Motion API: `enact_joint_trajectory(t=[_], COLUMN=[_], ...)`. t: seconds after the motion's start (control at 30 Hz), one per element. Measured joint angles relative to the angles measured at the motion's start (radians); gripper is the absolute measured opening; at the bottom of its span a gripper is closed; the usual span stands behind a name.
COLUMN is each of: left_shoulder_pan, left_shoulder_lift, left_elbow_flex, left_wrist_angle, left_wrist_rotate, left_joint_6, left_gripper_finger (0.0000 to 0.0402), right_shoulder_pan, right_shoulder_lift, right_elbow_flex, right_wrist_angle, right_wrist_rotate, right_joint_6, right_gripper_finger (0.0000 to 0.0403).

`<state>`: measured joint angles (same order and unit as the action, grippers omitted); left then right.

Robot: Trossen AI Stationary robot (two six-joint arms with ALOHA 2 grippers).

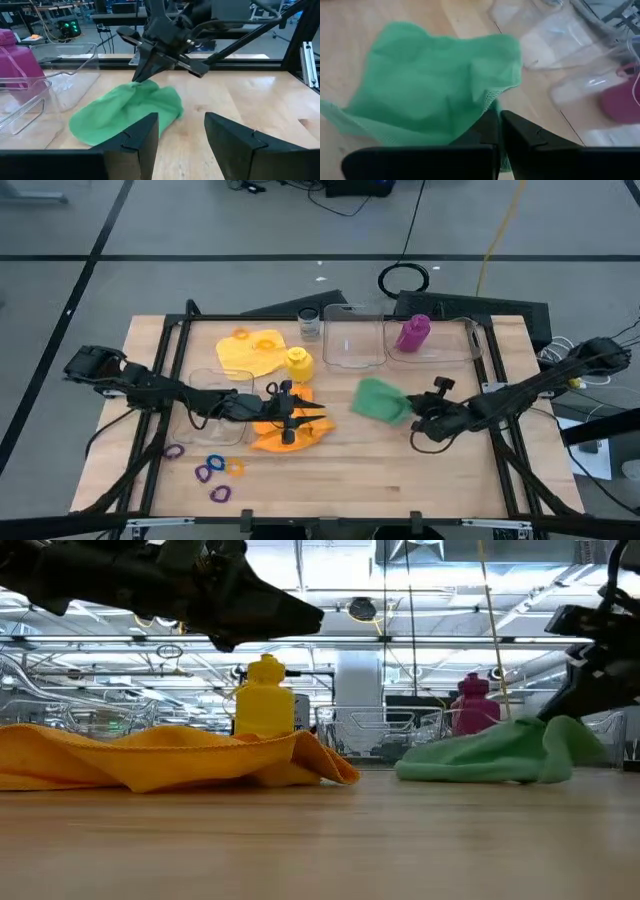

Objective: Pick & Place Sports Items
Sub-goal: Fold the green towel

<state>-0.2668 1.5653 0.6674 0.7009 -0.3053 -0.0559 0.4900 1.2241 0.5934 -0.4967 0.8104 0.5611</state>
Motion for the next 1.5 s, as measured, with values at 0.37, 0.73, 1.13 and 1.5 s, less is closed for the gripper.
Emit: enact_joint_trajectory(t=[0.37, 0.73, 1.13, 1.5], left_shoulder_pan=[0.0, 0.019, 0.054, 0.063], left_shoulder_lift=[0.0, 0.0, 0.0, 0.115], left_elbow_flex=[0.0, 0.0, 0.0, 0.077], left_wrist_angle=[-0.003, -0.042, -0.048, -0.041], left_wrist_rotate=[0.0, 0.0, 0.047, 0.148], left_joint_6=[-0.002, -0.029, -0.074, 0.162], left_gripper_finger=[0.0138, 0.0138, 0.0138, 0.0139], right_shoulder_pan=[-0.01, -0.014, 0.106, 0.114], right_shoulder_lift=[0.096, 0.104, 0.104, 0.104], right_elbow_flex=[0.0, 0.0, 0.0, 0.0], right_wrist_angle=[-0.083, -0.045, 0.429, 0.667], right_wrist_rotate=[0.092, 0.155, 0.158, 0.052], right_joint_6=[0.029, -0.025, -0.487, -0.645], right_gripper_finger=[0.0, 0.0, 0.0, 0.0])
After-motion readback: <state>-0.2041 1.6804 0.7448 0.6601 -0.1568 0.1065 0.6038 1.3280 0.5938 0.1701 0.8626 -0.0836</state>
